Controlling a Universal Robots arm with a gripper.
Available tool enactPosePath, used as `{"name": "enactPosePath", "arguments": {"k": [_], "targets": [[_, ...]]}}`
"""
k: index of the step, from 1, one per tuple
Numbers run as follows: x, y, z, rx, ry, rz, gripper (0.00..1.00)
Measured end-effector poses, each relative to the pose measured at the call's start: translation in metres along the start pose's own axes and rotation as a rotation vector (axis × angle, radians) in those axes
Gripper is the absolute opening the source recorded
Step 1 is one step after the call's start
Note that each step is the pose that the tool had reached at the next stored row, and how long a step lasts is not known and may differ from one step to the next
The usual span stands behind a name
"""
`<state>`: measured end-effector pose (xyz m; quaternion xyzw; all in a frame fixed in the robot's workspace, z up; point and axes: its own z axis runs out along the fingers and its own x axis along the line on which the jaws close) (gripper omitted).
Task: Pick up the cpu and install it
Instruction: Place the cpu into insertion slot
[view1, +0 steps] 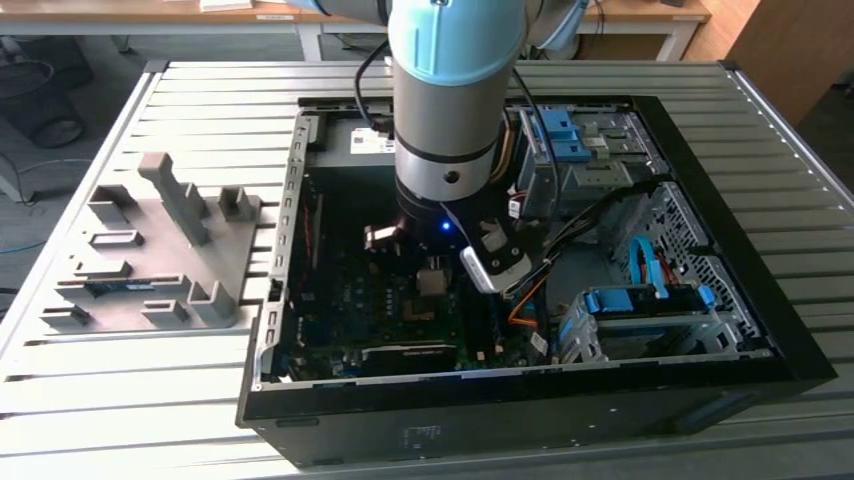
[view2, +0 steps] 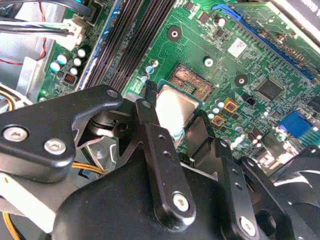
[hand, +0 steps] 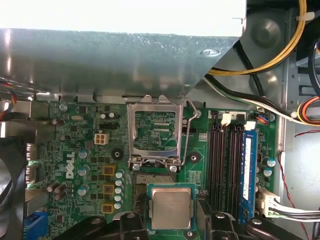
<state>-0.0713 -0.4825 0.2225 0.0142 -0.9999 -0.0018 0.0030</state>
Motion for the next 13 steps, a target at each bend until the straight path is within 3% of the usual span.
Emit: {"name": "enactPosePath", "arguments": {"k": [13], "targets": [[0.0000, -0.0004, 0.0036, 0.0000, 0.0000, 0.000, 0.47]]}}
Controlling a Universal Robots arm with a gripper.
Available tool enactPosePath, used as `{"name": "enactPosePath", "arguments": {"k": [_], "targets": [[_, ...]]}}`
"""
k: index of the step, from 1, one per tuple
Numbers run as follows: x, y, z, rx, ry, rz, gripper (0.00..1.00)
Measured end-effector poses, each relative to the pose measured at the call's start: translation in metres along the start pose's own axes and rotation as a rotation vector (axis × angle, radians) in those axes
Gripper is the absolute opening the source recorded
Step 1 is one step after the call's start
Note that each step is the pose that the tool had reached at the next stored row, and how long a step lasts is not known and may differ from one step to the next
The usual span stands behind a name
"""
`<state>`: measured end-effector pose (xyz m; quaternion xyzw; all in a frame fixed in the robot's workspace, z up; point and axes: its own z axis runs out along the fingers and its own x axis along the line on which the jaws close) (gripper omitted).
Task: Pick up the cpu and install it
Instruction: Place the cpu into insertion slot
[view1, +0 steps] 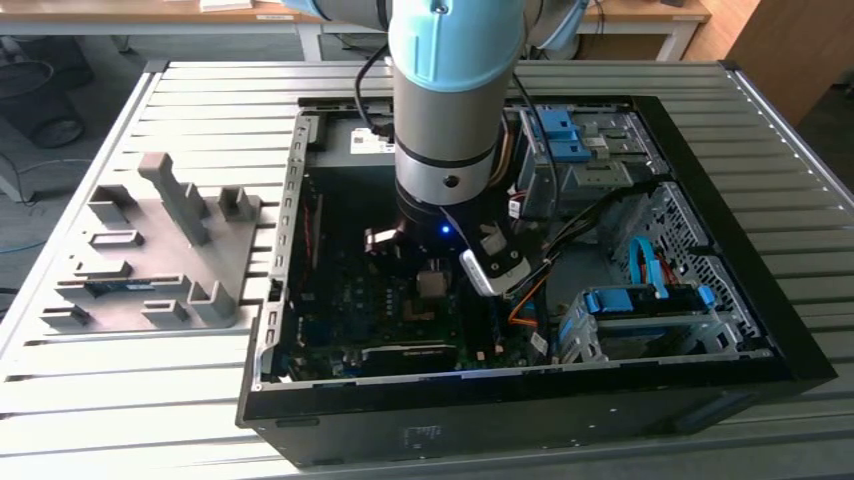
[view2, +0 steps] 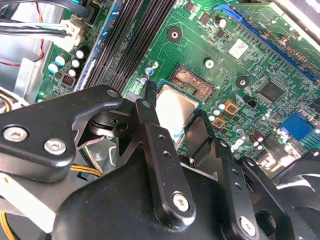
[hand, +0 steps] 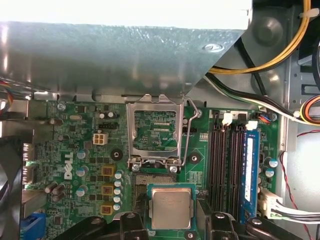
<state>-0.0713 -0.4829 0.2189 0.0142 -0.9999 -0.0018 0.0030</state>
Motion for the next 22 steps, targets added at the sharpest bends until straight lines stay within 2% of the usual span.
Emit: {"name": "enactPosePath", "arguments": {"k": [7, 13, 18, 22], "targets": [[0.0010, -0.0010, 0.0029, 0.0029, 0.0000, 0.000, 0.47], [0.0096, -0.0009, 0.0086, 0.0047, 0.0000, 0.004, 0.47], [0.0101, -0.0010, 0.0130, 0.0083, 0.0000, 0.065, 0.47], [0.0110, -0.0025, 0.0149, 0.0108, 0.0000, 0.071, 0.47]]}}
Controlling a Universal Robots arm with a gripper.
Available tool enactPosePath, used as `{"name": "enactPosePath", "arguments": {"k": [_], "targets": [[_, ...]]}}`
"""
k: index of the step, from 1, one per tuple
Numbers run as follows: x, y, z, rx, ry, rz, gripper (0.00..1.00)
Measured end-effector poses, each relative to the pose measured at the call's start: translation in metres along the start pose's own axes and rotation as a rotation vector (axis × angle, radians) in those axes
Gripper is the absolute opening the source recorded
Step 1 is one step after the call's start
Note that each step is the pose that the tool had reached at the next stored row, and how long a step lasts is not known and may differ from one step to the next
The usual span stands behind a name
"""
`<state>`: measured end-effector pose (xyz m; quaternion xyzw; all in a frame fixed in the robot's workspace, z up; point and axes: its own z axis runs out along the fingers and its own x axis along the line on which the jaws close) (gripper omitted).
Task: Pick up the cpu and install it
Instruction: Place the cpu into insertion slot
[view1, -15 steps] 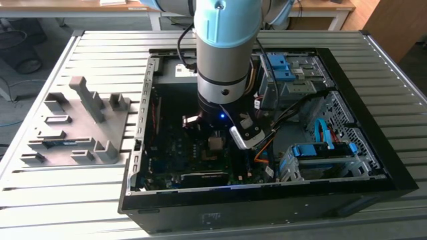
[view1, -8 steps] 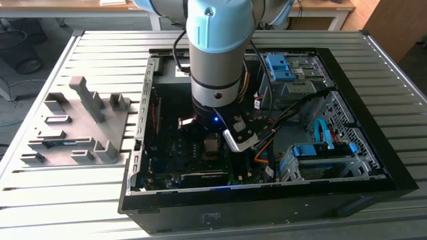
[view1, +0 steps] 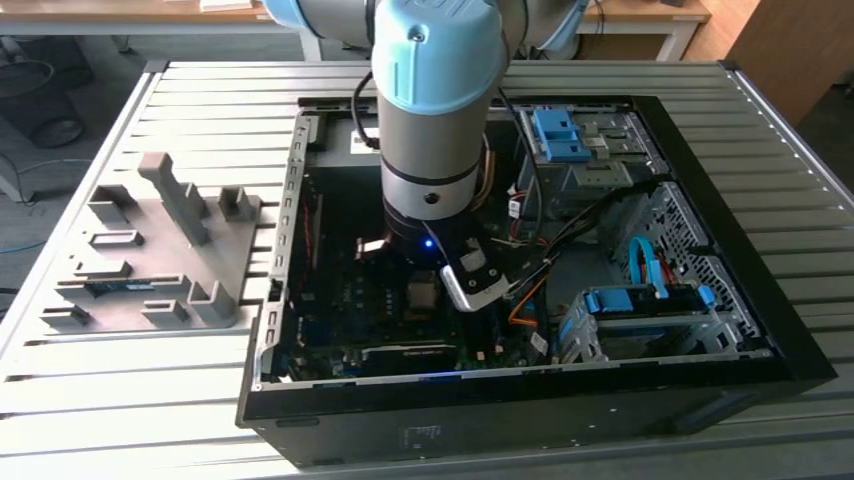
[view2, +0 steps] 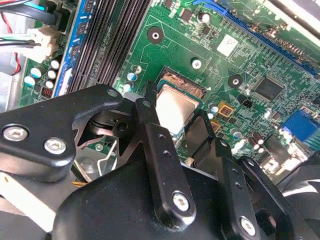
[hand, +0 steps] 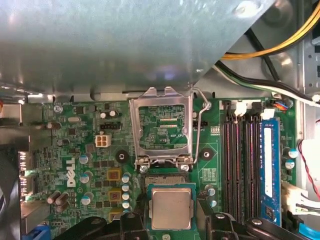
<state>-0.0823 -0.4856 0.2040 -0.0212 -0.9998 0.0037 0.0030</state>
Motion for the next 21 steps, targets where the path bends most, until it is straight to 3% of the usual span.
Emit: {"name": "enactPosePath", "arguments": {"k": [7, 21], "targets": [[0.0011, -0.0008, 0.0050, 0.0003, -0.0002, -0.027, 0.47], [0.0038, -0.0023, 0.0111, 0.0038, -0.0003, -0.023, 0.47]]}}
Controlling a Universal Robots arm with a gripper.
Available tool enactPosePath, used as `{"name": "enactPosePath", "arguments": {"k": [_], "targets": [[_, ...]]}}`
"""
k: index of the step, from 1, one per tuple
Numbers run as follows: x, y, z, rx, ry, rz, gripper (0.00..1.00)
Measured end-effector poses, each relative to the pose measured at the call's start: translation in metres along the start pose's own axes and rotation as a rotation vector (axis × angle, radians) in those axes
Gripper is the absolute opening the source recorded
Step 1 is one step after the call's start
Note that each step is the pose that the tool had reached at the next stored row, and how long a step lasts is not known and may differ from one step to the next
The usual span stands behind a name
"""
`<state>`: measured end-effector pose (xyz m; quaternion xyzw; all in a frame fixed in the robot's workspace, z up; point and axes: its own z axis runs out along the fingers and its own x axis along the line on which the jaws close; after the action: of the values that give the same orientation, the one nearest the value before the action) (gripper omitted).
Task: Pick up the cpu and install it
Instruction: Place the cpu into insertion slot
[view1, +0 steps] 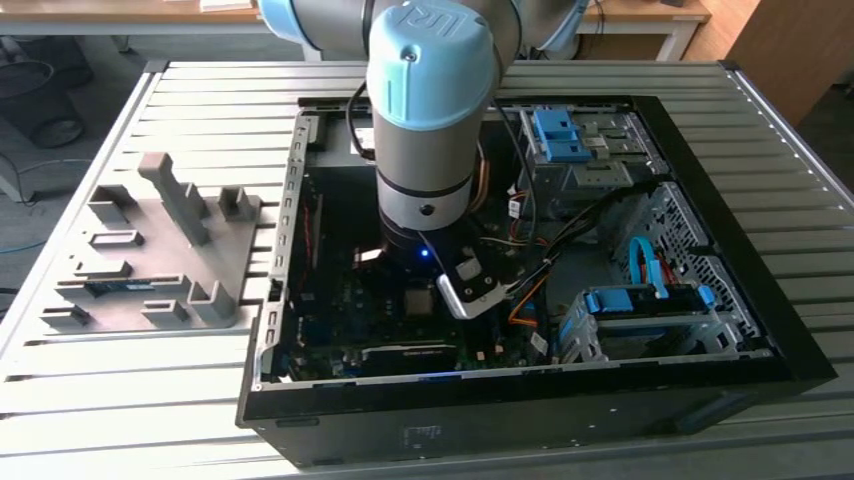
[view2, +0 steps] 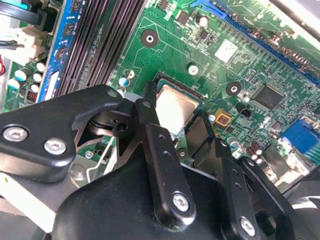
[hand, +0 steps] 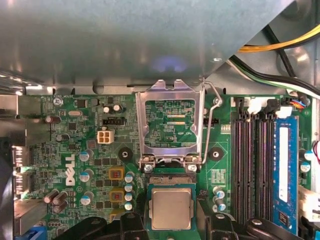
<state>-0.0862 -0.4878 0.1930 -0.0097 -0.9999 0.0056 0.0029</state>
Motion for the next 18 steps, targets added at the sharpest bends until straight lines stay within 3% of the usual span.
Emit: {"name": "enactPosePath", "arguments": {"k": [18], "targets": [[-0.0004, 0.0003, 0.0024, 0.0019, 0.0000, 0.000, 0.47]]}}
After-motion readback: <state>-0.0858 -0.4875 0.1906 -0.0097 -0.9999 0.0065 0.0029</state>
